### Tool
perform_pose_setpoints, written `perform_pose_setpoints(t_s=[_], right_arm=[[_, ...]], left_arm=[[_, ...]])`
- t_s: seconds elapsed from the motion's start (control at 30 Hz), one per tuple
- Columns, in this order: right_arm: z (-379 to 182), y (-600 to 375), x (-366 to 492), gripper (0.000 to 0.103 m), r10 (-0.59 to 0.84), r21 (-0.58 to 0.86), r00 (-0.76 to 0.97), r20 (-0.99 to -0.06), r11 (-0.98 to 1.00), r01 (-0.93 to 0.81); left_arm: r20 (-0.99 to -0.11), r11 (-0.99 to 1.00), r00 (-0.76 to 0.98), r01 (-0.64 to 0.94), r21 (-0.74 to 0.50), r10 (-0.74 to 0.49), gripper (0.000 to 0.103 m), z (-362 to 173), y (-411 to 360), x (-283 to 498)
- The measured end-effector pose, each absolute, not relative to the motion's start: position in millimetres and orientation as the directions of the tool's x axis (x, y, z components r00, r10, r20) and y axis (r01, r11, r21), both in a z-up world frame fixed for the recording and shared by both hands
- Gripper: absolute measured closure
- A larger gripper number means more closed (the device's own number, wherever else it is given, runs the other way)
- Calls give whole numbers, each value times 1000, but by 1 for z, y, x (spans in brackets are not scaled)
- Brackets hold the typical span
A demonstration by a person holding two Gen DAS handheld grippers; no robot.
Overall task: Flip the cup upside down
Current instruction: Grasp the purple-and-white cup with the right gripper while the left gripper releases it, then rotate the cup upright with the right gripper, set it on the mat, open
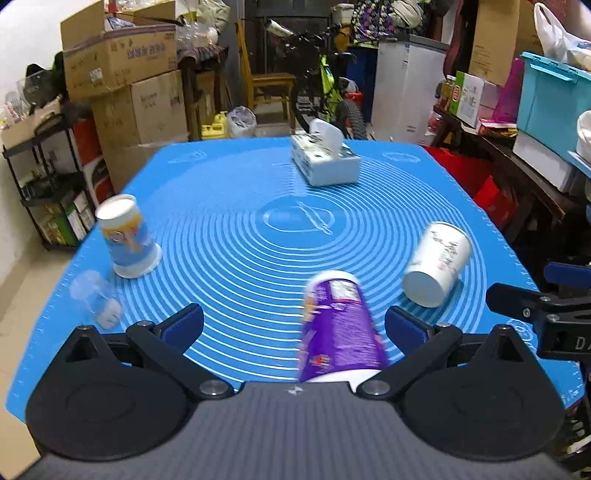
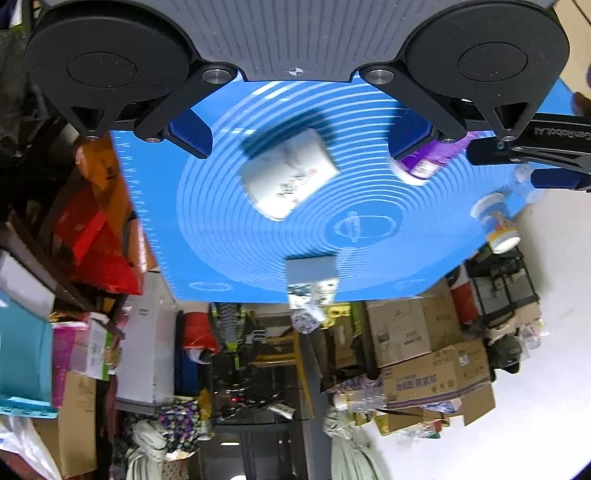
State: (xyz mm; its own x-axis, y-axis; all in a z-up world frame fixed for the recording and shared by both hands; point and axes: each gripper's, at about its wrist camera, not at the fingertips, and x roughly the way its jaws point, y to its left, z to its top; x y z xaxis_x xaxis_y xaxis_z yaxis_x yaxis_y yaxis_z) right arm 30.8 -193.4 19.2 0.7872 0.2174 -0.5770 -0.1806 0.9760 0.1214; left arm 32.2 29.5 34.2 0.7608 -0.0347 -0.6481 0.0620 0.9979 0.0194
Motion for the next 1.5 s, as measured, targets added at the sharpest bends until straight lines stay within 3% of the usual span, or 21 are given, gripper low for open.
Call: perform_pose_setpoints(t_s=[0.3, 0.63, 0.83, 0.93, 1.07, 1.33, 1.5], right_arm=[[28, -146, 51, 2, 332, 226, 718, -612, 943, -243], [-8, -108, 103, 2, 439, 411, 508, -741, 895, -174], [-28, -86, 123, 3, 414, 390, 434, -800, 909, -149], [-30, -77, 127, 8, 396, 364, 407, -823, 918, -156], [-35, -66, 130, 24, 366, 314, 356, -860, 929, -195], [-25, -61, 124, 31, 325, 232, 451, -832, 940, -249], [-10, -58, 118, 32, 263, 160, 661, -703, 964, -213]], left_arm=[[-649, 998, 760, -2, 60, 40, 0, 37, 75, 39], [-669, 996, 738, -46, 74, 84, 0, 20, 111, 54], [-680, 997, 729, -41, 73, 79, 0, 11, 119, 58], [-683, 996, 726, -36, 85, 85, 0, 8, 120, 58], [-685, 996, 725, -32, 79, 78, 0, 6, 122, 58], [-677, 996, 732, -35, 77, 78, 0, 8, 126, 56], [-674, 996, 733, -47, 80, 89, 0, 7, 126, 57]])
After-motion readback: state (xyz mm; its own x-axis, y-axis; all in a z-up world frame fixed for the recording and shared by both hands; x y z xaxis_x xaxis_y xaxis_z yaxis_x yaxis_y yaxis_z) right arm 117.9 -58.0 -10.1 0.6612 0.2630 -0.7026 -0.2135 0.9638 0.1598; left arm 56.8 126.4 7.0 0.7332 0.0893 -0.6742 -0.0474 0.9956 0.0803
